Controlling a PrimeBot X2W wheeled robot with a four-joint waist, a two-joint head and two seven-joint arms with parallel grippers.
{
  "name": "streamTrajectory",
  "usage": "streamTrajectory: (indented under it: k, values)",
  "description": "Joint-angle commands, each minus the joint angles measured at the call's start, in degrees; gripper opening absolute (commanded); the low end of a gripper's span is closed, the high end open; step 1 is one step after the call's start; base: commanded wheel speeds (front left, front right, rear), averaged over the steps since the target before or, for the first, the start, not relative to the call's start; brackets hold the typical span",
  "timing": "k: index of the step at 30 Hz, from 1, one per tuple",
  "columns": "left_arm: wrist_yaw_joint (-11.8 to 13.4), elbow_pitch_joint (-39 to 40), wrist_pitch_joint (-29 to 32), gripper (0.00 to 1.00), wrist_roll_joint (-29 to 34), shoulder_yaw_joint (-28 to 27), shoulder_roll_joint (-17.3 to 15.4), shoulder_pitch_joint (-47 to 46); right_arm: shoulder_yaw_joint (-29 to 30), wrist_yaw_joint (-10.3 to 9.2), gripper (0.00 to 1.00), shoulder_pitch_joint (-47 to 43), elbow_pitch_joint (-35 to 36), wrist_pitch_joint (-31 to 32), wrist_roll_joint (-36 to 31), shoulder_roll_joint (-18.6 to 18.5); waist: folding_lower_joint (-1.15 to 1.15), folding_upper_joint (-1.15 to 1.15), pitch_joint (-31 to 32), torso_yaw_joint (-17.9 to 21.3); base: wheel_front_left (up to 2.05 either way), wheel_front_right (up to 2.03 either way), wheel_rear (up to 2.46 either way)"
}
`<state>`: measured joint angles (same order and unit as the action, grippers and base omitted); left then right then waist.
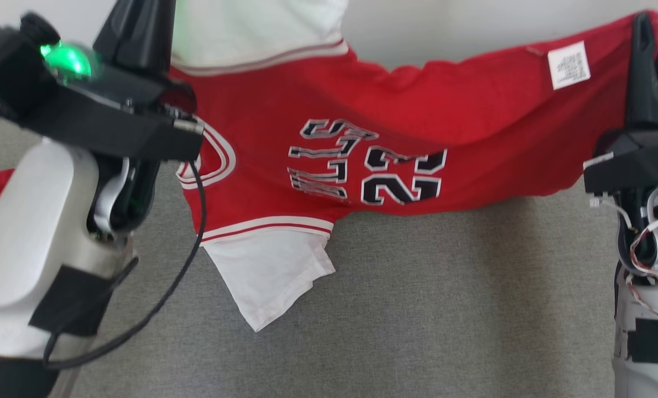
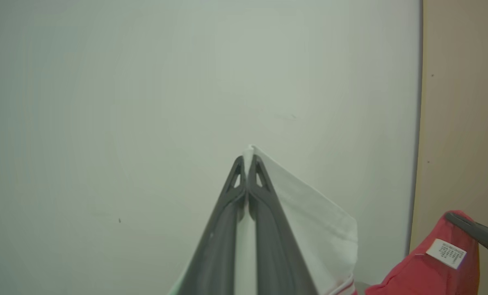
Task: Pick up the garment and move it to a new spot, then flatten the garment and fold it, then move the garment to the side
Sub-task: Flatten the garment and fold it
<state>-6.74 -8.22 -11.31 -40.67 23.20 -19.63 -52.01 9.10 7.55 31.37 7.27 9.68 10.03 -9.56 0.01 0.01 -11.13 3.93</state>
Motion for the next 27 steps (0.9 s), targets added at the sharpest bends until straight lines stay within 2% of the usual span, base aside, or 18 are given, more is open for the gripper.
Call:
streamTrajectory:
  k: [1, 5, 10, 15, 20, 27]
  values:
    - [-0.30, -0.60, -0.63, 0.00, 0.97, 0.16, 0.24, -1.65, -0.12, -0.14, 0.00, 1.10, -0.23, -0.74, -0.32, 0.03, -0.01, -0.01, -0.96, 0.66, 0.00, 0.00, 0.00]
    - [-0.66, -3.37, -2.38, 0.00, 2.17, 0.84, 0.25, -7.99, -0.83, -0.14, 0.00, 4.82, -1.56, -2.95, -0.90, 0.42, -0.01, -0.01, -2.30, 1.56, 0.00, 0.00, 0.00]
    - [-0.72, -5.78, -3.27, 0.00, 3.88, 1.65, -1.27, -15.57, -2.50, -0.14, 0.00, 9.90, -2.85, -4.84, -1.63, 0.35, -0.01, -0.01, -3.75, 2.71, 0.00, 0.00, 0.00]
    - [-0.75, -6.52, -3.55, 0.00, 4.15, 5.28, -3.83, -22.16, -6.22, -0.14, 0.00, 14.80, -4.54, -4.79, -3.24, -2.38, -0.01, -0.01, -5.19, 3.16, 0.00, 0.00, 0.00]
    - [-0.70, -6.80, -3.79, 0.00, 4.13, 6.70, -5.12, -27.21, -7.27, -0.14, 0.00, 19.08, -5.55, -5.28, -3.69, -3.49, -0.01, -0.01, -6.73, 3.33, 0.00, 0.00, 0.00]
    - [-0.70, -4.67, -3.87, 0.00, 5.92, 3.92, -4.38, -32.40, -6.66, -0.14, 0.00, 22.34, -6.98, -7.44, -3.62, -2.82, -0.01, -0.01, -8.68, 3.84, 0.00, 0.00, 0.00]
